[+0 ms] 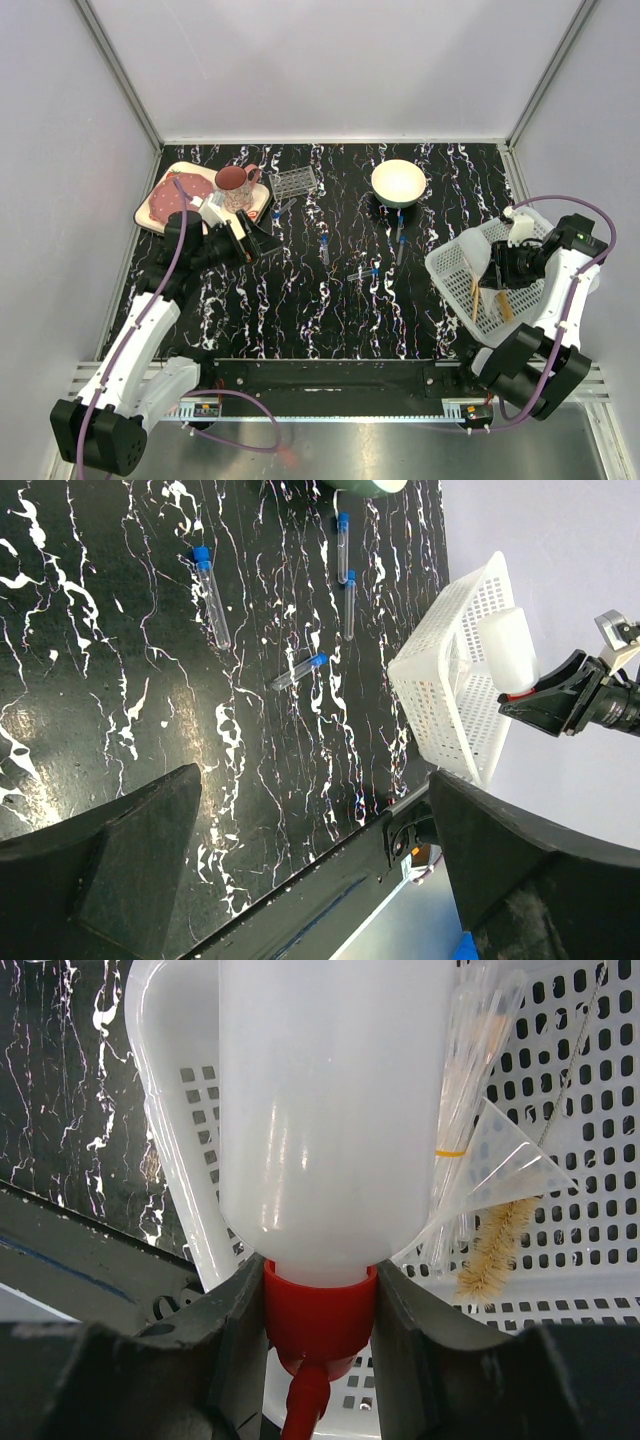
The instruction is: Organize the chemistry lab equipment
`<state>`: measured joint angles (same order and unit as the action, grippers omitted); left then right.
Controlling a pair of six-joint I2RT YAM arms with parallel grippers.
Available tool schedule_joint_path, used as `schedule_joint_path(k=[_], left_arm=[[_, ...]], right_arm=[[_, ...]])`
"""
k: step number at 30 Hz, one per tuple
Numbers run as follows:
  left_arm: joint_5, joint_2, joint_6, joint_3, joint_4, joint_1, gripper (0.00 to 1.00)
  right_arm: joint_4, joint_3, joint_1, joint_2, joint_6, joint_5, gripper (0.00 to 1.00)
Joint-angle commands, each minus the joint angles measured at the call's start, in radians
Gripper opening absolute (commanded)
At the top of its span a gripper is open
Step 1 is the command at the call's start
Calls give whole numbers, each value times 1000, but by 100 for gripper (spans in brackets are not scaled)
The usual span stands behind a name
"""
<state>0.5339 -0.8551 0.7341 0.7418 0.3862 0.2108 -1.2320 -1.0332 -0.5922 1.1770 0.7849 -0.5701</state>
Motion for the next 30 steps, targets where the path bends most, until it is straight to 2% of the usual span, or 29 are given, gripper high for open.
schedule_joint_path(k=[1,13,21,22,26,27,30], left_arm=[[34,2,1,19,-35,-5,99],[49,68,11,-44,-36,-5,99],[110,60,21,-39,-78,-5,99],[121,56,27,-39,-81,-5,99],[149,59,36,-51,-107,-4,99],[155,59,42,-53,-113,-2,99],[159,50,42,-48,-116,15,99]], right_arm=[[-14,-8,-4,-5,28,-53,16],[-9,18,-4,41,63,-62,17],[37,70,-4,44,68,39,22],[39,74,-4,42,70,55,24],[32,75,-6,29,77,110,44],[22,58,-6,13,80,119,55],[9,6,-6,-14,77,119,76]])
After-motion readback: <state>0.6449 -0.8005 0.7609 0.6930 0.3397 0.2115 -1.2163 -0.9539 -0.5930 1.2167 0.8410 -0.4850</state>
